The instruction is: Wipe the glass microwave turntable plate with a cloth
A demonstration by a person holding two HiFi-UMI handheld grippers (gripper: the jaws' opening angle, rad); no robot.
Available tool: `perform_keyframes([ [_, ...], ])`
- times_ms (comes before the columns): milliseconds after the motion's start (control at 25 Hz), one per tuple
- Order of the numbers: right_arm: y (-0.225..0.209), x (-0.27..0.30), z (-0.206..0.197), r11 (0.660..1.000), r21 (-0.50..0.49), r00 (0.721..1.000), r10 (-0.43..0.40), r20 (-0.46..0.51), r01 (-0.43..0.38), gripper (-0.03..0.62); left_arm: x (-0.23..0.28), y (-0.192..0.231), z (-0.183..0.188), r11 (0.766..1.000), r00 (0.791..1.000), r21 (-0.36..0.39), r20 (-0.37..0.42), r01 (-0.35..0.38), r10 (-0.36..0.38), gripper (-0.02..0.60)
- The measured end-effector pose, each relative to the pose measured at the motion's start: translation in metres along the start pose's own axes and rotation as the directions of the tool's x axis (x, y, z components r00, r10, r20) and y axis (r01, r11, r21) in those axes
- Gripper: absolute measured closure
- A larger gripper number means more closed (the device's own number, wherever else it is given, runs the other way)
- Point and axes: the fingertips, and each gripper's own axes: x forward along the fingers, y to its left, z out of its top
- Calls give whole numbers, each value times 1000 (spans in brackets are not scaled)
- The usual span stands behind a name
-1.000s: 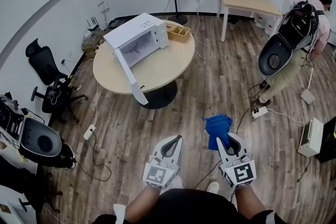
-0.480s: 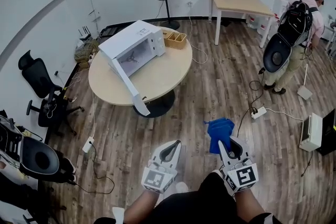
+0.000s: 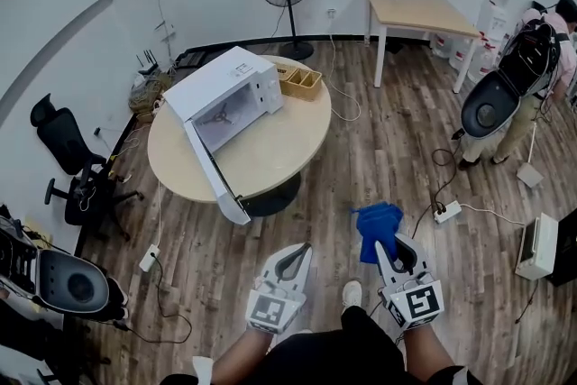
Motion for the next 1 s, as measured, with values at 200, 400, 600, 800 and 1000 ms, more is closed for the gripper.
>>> perform_keyframes([
  [200,-53,36,6,999,23,999,39,15,-40,514,57,10,13,999,999,-35,8,-32,32,575],
  [400,-91,70,12,995,4,994,103,21,-103,514,104,17,24,998,998,-17,30,-59,60,577],
  [600,-119,94,7,988,0,988,156,7,-156,514,137,24,23,993,994,-34,-1,-111,111,575],
  [800,-133,112,4,976,6,977,216,-1,-216,514,155,32,19,986,986,-38,-3,-164,164,575],
  [1000,-129,145,10,962,-7,962,274,11,-274,514,163,58,13,973,973,-32,-33,-229,228,575],
])
